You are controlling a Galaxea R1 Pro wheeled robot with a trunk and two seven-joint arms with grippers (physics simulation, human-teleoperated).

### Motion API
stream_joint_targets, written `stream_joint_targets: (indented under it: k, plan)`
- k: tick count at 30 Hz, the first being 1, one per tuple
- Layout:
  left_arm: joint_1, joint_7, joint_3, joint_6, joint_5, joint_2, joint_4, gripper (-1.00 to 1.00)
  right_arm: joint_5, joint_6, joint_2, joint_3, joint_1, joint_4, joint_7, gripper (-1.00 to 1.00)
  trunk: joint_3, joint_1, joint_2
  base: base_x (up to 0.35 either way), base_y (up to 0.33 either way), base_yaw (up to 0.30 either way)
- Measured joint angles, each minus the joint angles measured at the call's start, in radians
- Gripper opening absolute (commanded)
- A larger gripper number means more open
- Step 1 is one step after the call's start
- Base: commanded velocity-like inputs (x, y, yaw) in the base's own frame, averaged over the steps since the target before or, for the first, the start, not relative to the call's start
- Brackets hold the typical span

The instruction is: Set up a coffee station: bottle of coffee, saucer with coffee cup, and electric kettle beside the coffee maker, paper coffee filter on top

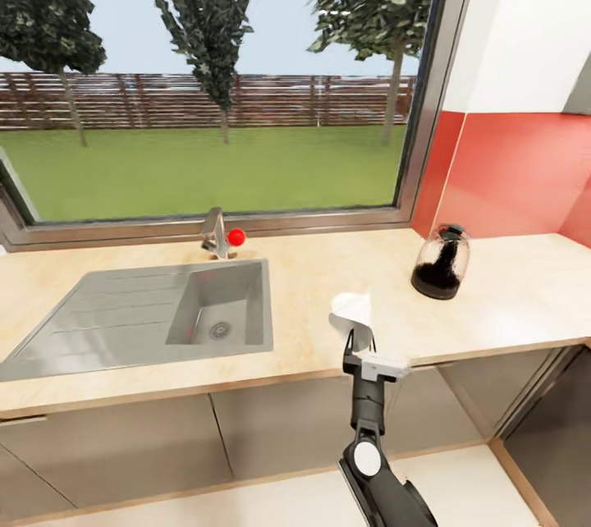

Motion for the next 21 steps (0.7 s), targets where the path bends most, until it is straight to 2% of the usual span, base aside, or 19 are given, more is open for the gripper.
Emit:
stream_joint_targets:
  k: [3, 5, 11, 14, 16, 18, 21]
  plan:
    - [-0.004, 0.000, 0.000, 0.000, -0.003, 0.003, -0.005, 1.00, -0.001, 0.001, 0.000, 0.005, 0.001, 0.030, 0.001, -1.00, 0.005, 0.000, 0.000, -0.315, -0.126, 0.000]
    - [-0.034, -0.001, -0.001, 0.001, -0.013, 0.005, -0.002, 1.00, 0.001, 0.000, -0.002, 0.041, 0.030, 0.085, 0.000, -1.00, 0.008, 0.000, 0.000, -0.315, -0.108, 0.000]
    - [-0.044, -0.001, -0.002, 0.001, -0.015, 0.006, 0.003, 1.00, -0.007, 0.000, -0.002, 0.052, 0.062, 0.178, -0.001, -1.00, 0.017, 0.000, 0.000, -0.315, -0.096, 0.000]
    - [-0.044, -0.001, -0.003, 0.002, -0.015, 0.008, 0.004, 1.00, -0.039, 0.000, 0.001, 0.053, 0.075, 0.259, 0.000, -1.00, 0.022, 0.000, 0.000, -0.315, -0.086, 0.000]
    - [-0.044, -0.001, -0.005, 0.002, -0.016, 0.008, 0.005, 1.00, -0.082, 0.001, 0.001, 0.053, 0.079, 0.310, 0.000, -1.00, 0.025, 0.000, 0.000, -0.316, -0.083, 0.000]
    - [-0.044, -0.001, -0.005, 0.002, -0.015, 0.009, 0.005, 1.00, -0.099, 0.001, 0.001, 0.052, 0.080, 0.341, 0.000, -1.00, 0.028, 0.000, 0.000, -0.315, -0.079, 0.000]
    - [-0.044, -0.001, -0.002, 0.001, -0.015, 0.008, 0.004, 1.00, -0.116, 0.001, 0.001, 0.051, 0.080, 0.445, 0.001, -1.00, 0.033, 0.000, 0.000, -0.315, -0.051, 0.000]
